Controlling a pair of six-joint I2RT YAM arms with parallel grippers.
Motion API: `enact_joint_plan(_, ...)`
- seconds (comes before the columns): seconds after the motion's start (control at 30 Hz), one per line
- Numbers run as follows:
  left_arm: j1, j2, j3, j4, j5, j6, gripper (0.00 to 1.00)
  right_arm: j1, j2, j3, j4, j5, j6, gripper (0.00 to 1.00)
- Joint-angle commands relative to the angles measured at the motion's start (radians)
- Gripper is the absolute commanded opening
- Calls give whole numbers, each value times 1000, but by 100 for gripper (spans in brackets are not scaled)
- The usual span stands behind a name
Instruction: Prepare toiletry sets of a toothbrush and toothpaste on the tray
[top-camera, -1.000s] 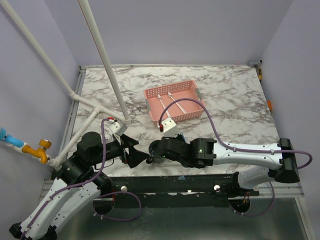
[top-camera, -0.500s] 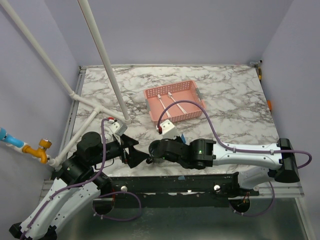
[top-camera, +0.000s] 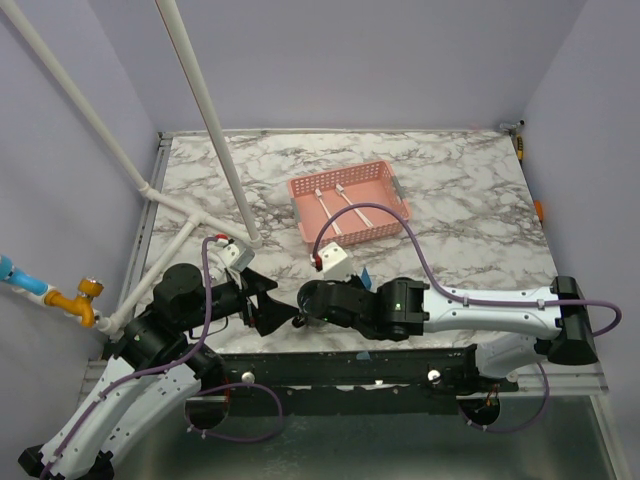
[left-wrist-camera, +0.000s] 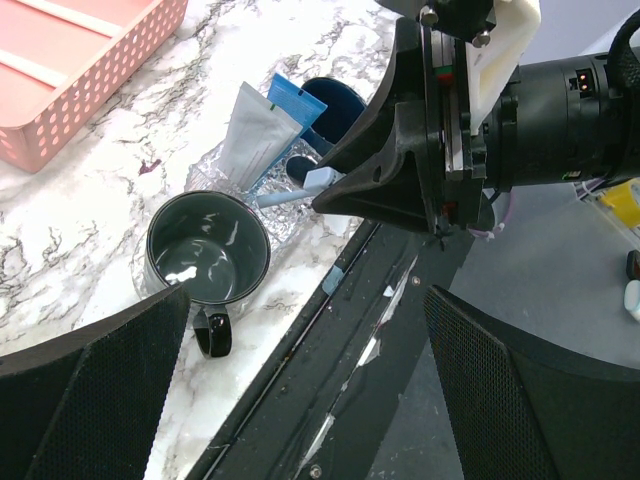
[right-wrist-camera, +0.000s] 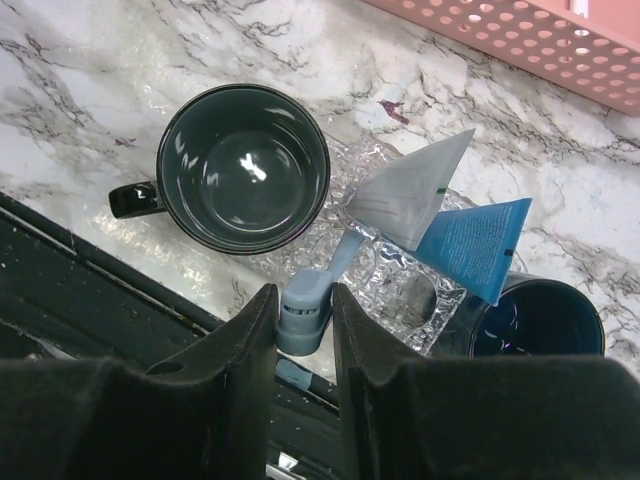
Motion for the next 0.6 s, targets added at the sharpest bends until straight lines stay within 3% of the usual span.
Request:
enact_joint_plan(0.0, 0, -4, -14, 18, 1, 10, 99, 13, 16, -4, -25, -10, 17, 29)
enact_joint_plan(0.57, 0, -4, -14, 21, 10, 9, 99, 36, 39, 10, -44, -16, 38, 36)
